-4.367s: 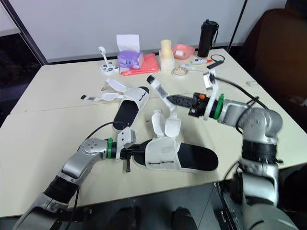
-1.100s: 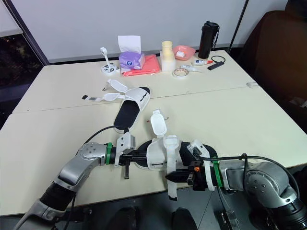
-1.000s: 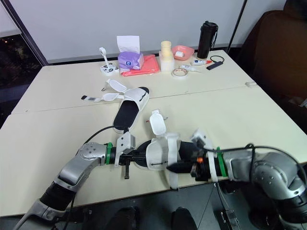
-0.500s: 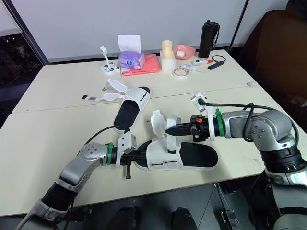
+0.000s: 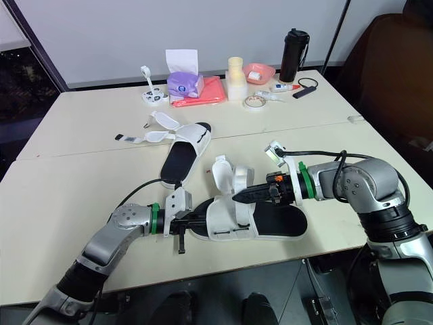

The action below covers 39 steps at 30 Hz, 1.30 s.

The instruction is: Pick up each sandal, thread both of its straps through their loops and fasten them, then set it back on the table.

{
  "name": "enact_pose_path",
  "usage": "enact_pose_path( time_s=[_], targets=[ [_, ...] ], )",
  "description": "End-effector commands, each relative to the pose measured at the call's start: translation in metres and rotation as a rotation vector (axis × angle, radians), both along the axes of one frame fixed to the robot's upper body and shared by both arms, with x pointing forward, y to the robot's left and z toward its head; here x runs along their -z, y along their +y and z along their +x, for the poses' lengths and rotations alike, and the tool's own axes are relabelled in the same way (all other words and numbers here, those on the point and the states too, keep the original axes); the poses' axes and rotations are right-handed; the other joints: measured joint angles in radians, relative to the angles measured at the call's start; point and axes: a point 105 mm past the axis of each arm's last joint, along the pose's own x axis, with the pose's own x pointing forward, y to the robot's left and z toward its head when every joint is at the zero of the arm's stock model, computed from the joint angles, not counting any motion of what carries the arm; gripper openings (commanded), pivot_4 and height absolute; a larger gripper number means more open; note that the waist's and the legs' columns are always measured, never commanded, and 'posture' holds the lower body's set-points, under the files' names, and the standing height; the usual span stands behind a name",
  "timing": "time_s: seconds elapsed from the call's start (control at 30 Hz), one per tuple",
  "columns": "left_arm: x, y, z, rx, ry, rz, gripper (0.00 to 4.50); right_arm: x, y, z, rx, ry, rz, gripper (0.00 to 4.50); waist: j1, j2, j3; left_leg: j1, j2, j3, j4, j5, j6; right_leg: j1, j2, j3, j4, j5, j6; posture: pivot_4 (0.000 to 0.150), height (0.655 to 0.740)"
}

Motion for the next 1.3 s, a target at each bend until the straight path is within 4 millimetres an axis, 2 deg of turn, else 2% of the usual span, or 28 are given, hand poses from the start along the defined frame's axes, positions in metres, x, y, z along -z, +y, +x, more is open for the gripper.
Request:
enact_pose_path(
  time_s=[0.03,0.23,0.47,0.87,1.03,1.17,1.3],
  targets=[
    [-0.005,-0.003,-0.002,0.01,-0.017,-0.012,0.0,-0.014,0.003,0.003,-0.005,-0.026,0.028,0.05,0.0,0.0,0.0,0.0,0.0,0.0,0.0,0.0,0.0,0.0,0.0,0.0,0.0,0.0,0.0,0.15,0.74],
    [-0.005,-0.004,-0.002,0.01,-0.016,-0.015,0.0,-0.018,0.005,0.004,-0.005,-0.026,0.037,0.05,0.0,0.0,0.0,0.0,0.0,0.0,0.0,0.0,0.0,0.0,0.0,0.0,0.0,0.0,0.0,0.15,0.74],
    [-0.006,-0.005,-0.002,0.005,-0.02,-0.019,0.0,-0.014,0.004,0.005,-0.005,-0.011,0.023,0.05,0.0,0.0,0.0,0.0,0.0,0.0,0.0,0.0,0.0,0.0,0.0,0.0,0.0,0.0,0.0,0.15,0.74],
    [-0.006,-0.005,-0.001,-0.002,-0.022,-0.019,0.0,0.015,0.003,0.006,-0.011,0.018,-0.049,0.05,0.0,0.0,0.0,0.0,0.0,0.0,0.0,0.0,0.0,0.0,0.0,0.0,0.0,0.0,0.0,0.15,0.74],
    [-0.007,-0.005,-0.002,-0.004,-0.021,-0.021,0.0,0.032,-0.001,0.01,-0.011,-0.059,-0.131,0.05,0.0,0.0,0.0,0.0,0.0,0.0,0.0,0.0,0.0,0.0,0.0,0.0,0.0,0.0,0.0,0.15,0.74],
    [-0.007,-0.005,-0.002,-0.003,-0.019,-0.022,0.0,0.036,-0.006,0.016,0.006,-0.108,-0.148,0.05,-0.001,0.0,0.0,0.0,0.0,0.0,0.0,0.0,0.0,0.0,0.0,0.0,0.0,0.0,0.0,0.15,0.74],
    [-0.007,-0.005,-0.003,0.0,-0.017,-0.023,0.0,0.032,-0.008,0.017,0.004,-0.127,-0.143,0.05,0.0,0.0,0.0,0.0,0.0,0.0,0.0,0.0,0.0,0.0,0.0,0.0,0.0,0.0,0.0,0.15,0.74]
  ],
)
